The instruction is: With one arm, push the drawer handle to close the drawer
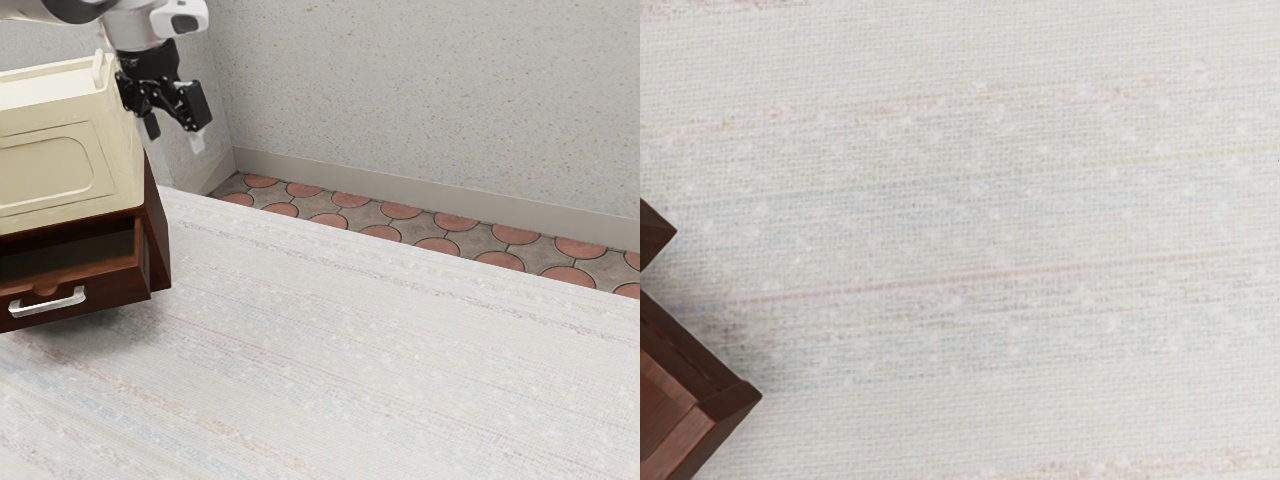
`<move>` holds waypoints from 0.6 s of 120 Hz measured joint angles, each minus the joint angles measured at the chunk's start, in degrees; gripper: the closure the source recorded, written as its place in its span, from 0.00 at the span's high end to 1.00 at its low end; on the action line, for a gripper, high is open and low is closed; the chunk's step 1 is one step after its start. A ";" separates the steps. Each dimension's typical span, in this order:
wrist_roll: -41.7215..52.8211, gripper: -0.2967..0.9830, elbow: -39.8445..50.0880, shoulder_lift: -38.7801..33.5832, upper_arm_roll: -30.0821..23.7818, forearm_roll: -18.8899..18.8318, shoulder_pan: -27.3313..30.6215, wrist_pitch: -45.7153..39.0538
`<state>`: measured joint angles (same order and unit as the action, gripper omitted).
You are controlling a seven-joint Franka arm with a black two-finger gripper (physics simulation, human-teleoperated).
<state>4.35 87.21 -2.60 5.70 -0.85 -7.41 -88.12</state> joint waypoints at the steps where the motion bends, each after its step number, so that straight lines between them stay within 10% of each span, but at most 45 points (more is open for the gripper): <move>1: 0.06 0.77 0.00 0.00 0.00 0.00 -0.07 -0.07; 34: -0.50 0.76 1.41 -1.40 -0.80 -1.77 -1.98 0.23; 72: -7.77 0.27 34.50 -18.73 -11.16 0.33 28.05 -5.69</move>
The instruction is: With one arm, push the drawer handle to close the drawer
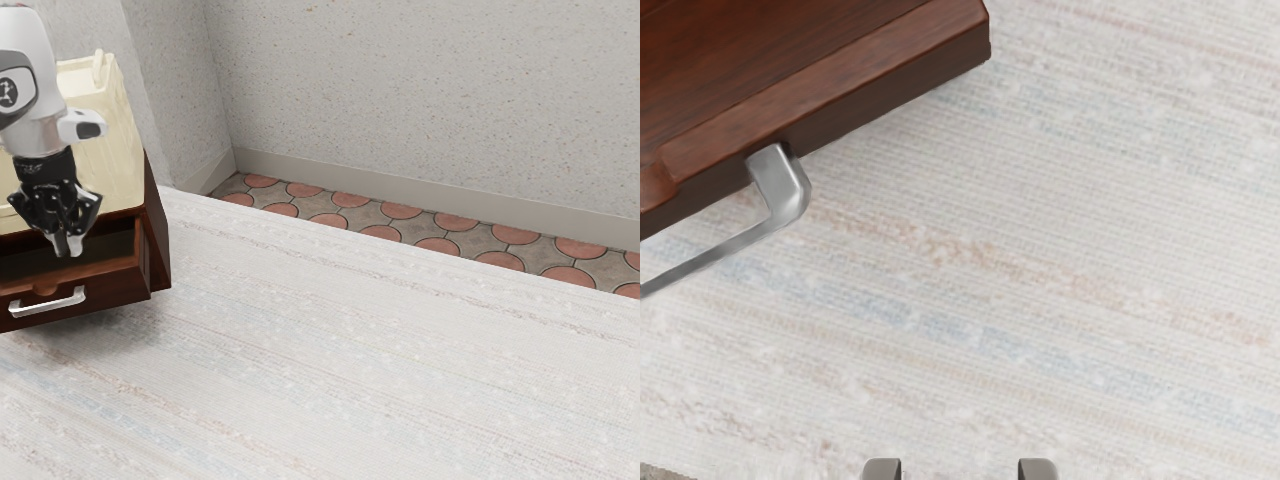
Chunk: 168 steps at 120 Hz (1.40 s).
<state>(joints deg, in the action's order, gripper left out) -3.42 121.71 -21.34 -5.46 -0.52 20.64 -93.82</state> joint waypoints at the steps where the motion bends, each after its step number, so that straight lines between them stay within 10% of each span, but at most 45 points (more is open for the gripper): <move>1: -0.27 0.26 0.67 -0.19 -0.01 0.13 0.43 -0.40; 62: -11.29 0.16 20.98 0.09 6.42 0.05 5.55 -26.75; 168: -15.36 0.15 13.04 13.99 9.86 -7.05 5.70 -43.90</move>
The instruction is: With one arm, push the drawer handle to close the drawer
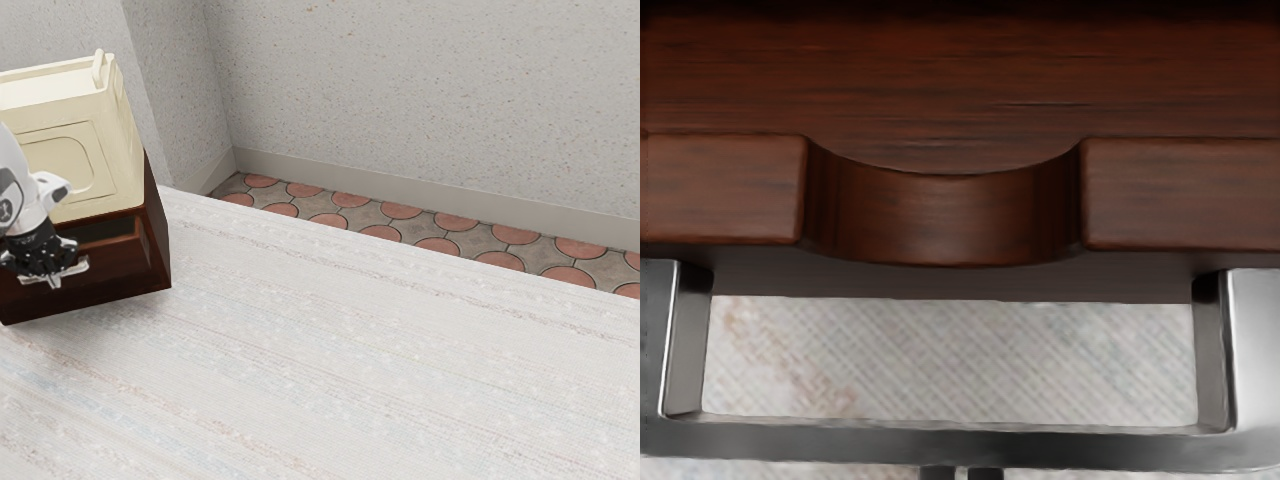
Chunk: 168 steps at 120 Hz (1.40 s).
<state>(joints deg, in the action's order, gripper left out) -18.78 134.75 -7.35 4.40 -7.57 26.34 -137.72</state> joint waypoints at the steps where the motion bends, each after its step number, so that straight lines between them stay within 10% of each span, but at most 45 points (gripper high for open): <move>1: 0.03 0.15 -0.21 0.19 0.08 0.01 0.04 -0.03; 92: 4.88 0.15 -13.67 12.51 1.36 1.71 -0.50 -0.28; 118: 5.58 0.15 -7.99 2.90 1.22 4.07 -0.66 6.01; 148: 6.14 0.18 -18.75 -2.71 0.72 7.84 -23.32 27.80; 168: 7.87 0.45 -33.19 -0.73 -1.89 8.17 -25.37 37.31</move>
<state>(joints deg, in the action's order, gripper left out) -10.90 101.56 -8.08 2.51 0.60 0.97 -100.41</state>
